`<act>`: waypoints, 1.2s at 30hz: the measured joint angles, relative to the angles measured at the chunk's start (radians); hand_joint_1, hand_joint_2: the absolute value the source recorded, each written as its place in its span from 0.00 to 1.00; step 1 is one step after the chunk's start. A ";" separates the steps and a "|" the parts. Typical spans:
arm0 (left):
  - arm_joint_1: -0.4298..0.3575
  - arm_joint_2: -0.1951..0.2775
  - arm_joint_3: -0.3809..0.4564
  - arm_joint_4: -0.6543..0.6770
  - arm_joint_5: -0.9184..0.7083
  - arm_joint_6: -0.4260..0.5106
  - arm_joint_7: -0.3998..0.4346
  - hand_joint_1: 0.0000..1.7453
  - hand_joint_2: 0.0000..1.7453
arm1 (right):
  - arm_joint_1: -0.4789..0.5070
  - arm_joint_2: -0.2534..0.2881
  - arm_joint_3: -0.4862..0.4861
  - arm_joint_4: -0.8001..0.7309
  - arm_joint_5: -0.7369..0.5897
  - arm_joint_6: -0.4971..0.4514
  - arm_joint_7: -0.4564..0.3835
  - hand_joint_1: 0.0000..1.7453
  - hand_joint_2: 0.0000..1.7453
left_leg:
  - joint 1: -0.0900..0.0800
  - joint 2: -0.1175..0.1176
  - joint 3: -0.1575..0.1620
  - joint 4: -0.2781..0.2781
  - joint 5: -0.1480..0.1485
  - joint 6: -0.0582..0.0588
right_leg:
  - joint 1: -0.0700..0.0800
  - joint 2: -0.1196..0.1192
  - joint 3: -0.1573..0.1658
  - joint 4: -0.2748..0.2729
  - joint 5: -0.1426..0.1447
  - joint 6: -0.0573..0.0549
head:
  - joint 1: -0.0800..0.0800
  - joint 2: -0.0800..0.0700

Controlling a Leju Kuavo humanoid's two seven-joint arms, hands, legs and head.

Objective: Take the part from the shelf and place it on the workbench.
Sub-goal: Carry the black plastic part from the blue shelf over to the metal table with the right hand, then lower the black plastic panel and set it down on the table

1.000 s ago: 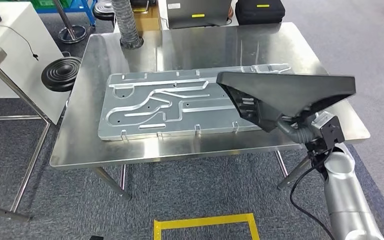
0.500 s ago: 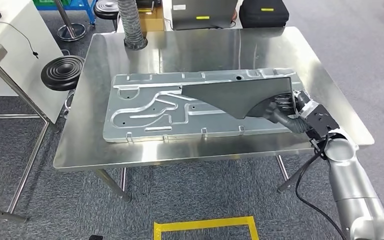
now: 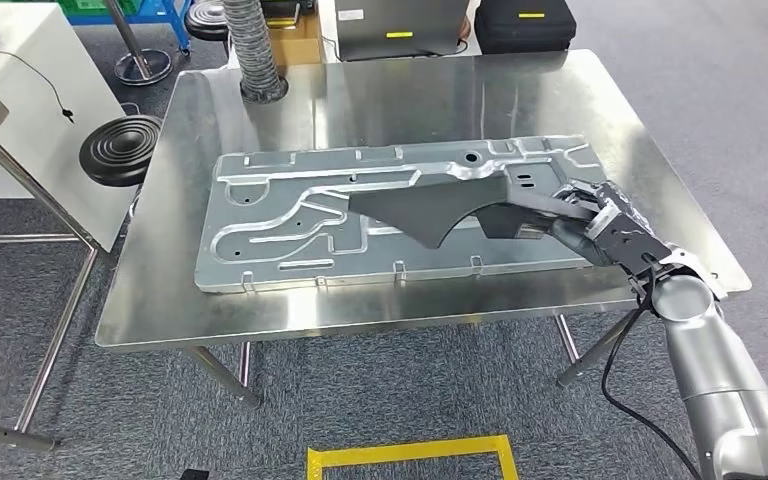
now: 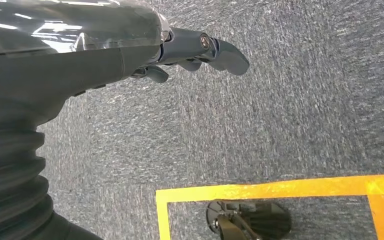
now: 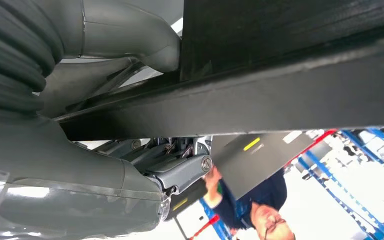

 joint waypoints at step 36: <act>0.014 0.000 0.000 0.000 0.006 -0.005 -0.010 0.00 1.00 | -0.069 -0.066 0.208 0.151 0.562 -0.430 0.076 0.71 1.00 | 0.004 0.001 -0.139 0.245 -0.070 -0.014 | -0.002 0.000 0.020 0.003 -0.018 -0.009 | 0.000 0.000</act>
